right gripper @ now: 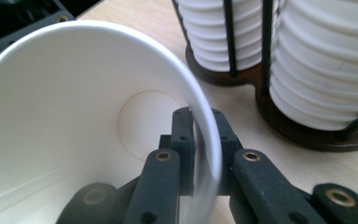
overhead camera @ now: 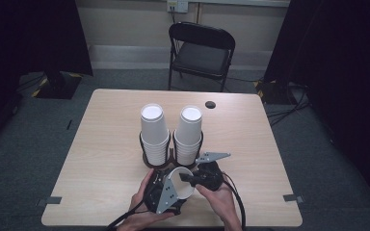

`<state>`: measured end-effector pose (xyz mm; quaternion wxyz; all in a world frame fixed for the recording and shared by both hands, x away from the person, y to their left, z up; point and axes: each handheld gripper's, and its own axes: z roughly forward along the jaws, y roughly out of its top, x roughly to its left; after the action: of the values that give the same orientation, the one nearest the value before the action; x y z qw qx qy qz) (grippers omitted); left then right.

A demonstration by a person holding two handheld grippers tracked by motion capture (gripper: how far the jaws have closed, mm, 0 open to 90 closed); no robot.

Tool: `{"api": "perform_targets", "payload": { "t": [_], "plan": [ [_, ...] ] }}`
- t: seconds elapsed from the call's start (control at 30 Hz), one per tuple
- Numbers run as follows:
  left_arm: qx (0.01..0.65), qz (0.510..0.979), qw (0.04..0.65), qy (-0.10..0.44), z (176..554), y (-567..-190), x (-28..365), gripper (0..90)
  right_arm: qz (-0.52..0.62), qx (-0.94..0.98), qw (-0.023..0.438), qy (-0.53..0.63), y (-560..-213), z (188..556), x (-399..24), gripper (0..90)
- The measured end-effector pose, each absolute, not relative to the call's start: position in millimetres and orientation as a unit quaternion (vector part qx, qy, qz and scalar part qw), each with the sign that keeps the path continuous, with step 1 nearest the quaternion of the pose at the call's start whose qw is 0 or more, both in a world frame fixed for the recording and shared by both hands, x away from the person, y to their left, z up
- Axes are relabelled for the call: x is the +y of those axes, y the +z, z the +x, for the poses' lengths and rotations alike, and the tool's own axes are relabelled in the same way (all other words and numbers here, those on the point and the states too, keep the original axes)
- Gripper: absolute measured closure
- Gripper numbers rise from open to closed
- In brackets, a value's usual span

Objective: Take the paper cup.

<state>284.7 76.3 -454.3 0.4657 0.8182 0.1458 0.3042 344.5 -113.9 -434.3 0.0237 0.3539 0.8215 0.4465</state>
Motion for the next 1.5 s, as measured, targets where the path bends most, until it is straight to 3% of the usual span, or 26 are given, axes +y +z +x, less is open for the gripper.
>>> {"api": "perform_targets", "payload": {
  "t": [0.13,0.63,0.93,1.27,1.5],
  "plan": [
    [0.149,0.817,0.463,0.31,286,-453,79,10.8,0.353,0.816,0.028,0.457,-434,343,-114,81.9],
    [0.209,0.798,0.486,0.289,293,-459,92,10.7,0.357,0.772,0.08,0.519,-430,335,-124,51.2],
    [0.239,0.783,0.507,0.267,296,-460,102,10.6,0.372,0.738,0.117,0.55,-431,328,-137,39.7],
    [0.285,0.761,0.526,0.251,300,-462,125,10.6,0.398,0.711,0.126,0.566,-439,327,-152,24.2],
    [0.317,0.743,0.533,0.251,301,-461,149,10.6,0.425,0.705,0.147,0.548,-449,324,-162,20.6]
  ]
}}
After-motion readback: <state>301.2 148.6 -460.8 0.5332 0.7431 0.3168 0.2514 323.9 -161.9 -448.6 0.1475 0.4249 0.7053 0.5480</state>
